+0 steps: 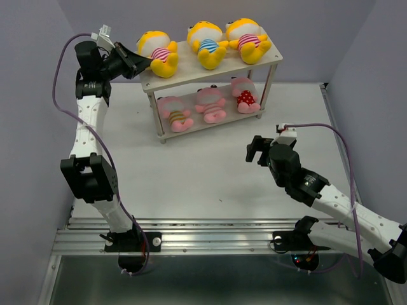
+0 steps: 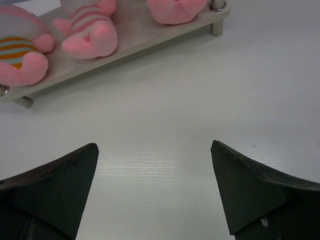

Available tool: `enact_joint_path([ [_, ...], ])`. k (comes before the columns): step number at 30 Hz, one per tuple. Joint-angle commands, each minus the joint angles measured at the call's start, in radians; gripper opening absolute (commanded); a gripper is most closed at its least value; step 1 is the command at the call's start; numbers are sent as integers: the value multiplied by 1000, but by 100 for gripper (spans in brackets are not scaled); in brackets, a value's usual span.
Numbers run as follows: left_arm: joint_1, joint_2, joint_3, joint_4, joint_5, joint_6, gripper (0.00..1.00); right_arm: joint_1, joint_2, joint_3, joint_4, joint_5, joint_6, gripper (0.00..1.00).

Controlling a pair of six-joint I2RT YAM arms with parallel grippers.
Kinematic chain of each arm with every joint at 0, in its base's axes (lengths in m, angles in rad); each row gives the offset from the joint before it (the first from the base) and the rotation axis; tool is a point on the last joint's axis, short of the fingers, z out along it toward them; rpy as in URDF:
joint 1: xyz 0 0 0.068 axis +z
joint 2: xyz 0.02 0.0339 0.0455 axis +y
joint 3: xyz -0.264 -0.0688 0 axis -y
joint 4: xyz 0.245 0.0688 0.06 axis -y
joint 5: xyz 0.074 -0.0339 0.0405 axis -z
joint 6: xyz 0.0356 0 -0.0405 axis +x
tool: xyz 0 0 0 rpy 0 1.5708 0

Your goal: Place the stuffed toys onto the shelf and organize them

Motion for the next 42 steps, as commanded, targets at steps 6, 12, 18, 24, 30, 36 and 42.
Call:
enact_joint_path([
  [6, -3, 9, 66, -70, -12, 81, 34, -5, -15, 46, 32, 16, 19, 100],
  [12, -3, 4, 94, -79, -9, 85, 18, -5, -5, 43, 33, 2, 23, 100],
  [18, -3, 6, 103, -84, 12, 94, 1, -5, -10, 41, 32, -1, 25, 100],
  [24, -3, 24, 139, -94, 77, 114, 0, -5, -16, 38, 36, -1, 28, 100],
  [30, -3, 53, 194, -124, 150, 142, 0, -5, -16, 37, 45, -13, 31, 100],
  [36, -3, 84, 241, -173, 192, 176, 0, -5, -16, 41, 51, -27, 29, 100],
  [42, 1, 114, 309, -246, 201, 219, 0, -5, -10, 40, 59, -33, 29, 100],
])
